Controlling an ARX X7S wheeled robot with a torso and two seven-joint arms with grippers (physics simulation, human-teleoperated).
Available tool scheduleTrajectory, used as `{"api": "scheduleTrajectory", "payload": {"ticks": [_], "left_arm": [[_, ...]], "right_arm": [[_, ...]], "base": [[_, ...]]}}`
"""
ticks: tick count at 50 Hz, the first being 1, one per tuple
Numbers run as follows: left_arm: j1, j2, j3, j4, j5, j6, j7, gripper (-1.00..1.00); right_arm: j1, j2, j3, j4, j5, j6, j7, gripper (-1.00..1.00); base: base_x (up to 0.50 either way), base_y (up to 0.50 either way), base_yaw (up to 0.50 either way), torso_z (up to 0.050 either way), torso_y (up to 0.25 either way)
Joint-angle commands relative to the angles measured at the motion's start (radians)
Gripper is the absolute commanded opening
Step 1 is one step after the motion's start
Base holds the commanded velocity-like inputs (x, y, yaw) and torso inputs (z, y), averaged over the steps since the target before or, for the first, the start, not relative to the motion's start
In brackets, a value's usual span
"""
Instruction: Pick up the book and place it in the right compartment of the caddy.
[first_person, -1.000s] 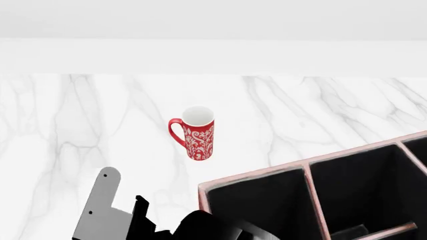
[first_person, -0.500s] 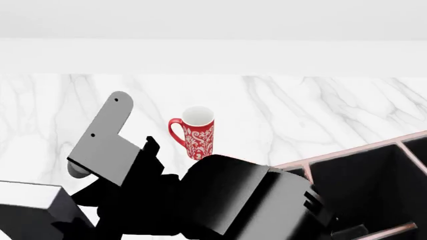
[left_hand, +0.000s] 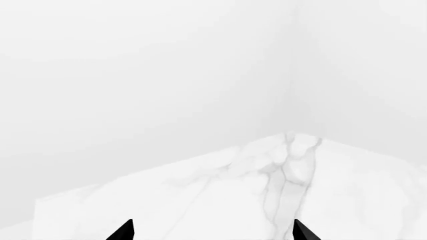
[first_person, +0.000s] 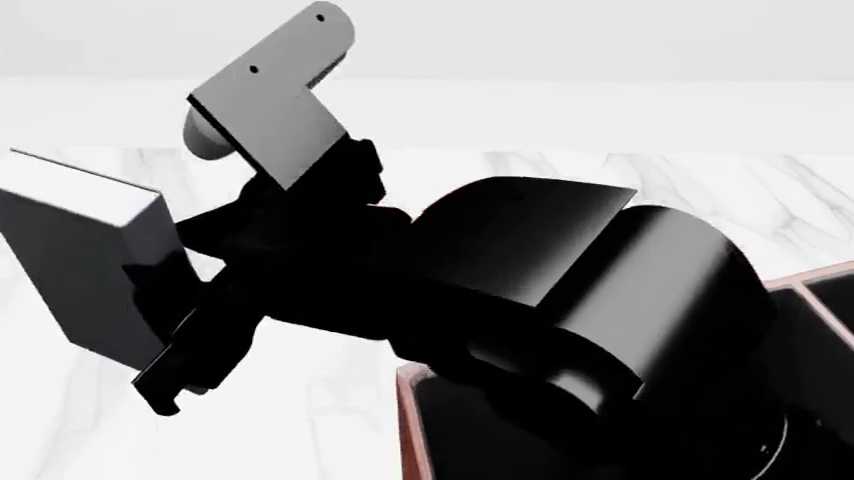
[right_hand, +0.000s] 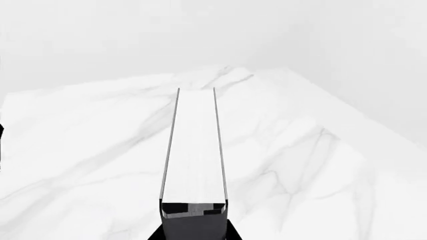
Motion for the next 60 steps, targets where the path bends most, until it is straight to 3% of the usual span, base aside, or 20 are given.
{"api": "scheduleTrajectory", "payload": {"ticks": [1,30,60], "left_arm": [[0.002,0.002,-0.001,-0.014,-0.003,0.012,0.005,1.00],[0.009,-0.005,-0.006,-0.014,-0.017,0.019,0.002,1.00],[0.003,-0.017,0.016,-0.020,-0.014,0.019,-0.002,1.00]], "right_arm": [[0.061,0.009,0.157,0.083,-0.006,0.003,0.146,-1.00],[0.023,0.199,0.372,0.005,0.098,0.038,0.277,-1.00],[-0.079,0.434,0.460,0.100,-0.045,-0.068,0.319,-1.00]], "base": [[0.00,0.00,0.00,0.000,0.000],[0.00,0.00,0.00,0.000,0.001],[0.00,0.00,0.00,0.001,0.001]]}}
